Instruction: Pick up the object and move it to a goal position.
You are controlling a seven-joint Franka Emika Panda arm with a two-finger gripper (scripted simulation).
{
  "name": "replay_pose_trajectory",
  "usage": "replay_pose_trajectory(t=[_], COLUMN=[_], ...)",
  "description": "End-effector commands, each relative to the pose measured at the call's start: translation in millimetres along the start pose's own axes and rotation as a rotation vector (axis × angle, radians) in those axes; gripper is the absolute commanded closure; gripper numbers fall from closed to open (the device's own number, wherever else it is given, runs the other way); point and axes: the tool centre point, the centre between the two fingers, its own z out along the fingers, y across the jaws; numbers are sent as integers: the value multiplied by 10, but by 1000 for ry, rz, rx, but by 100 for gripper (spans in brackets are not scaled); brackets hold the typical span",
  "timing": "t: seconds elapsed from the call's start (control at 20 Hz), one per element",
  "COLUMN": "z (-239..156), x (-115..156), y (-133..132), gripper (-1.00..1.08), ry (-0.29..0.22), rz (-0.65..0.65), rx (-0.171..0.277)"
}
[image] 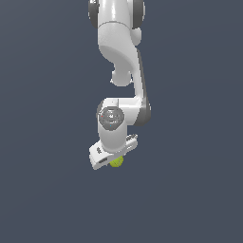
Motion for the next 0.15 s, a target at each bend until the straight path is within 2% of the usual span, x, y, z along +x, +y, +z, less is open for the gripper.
replay_pose_trajectory(t=[0.0,0.1], z=[-18,-20], x=[25,28], y=[19,22], gripper=[108,108], ry=[1,1], rz=[0,0], rx=[-1,-1])
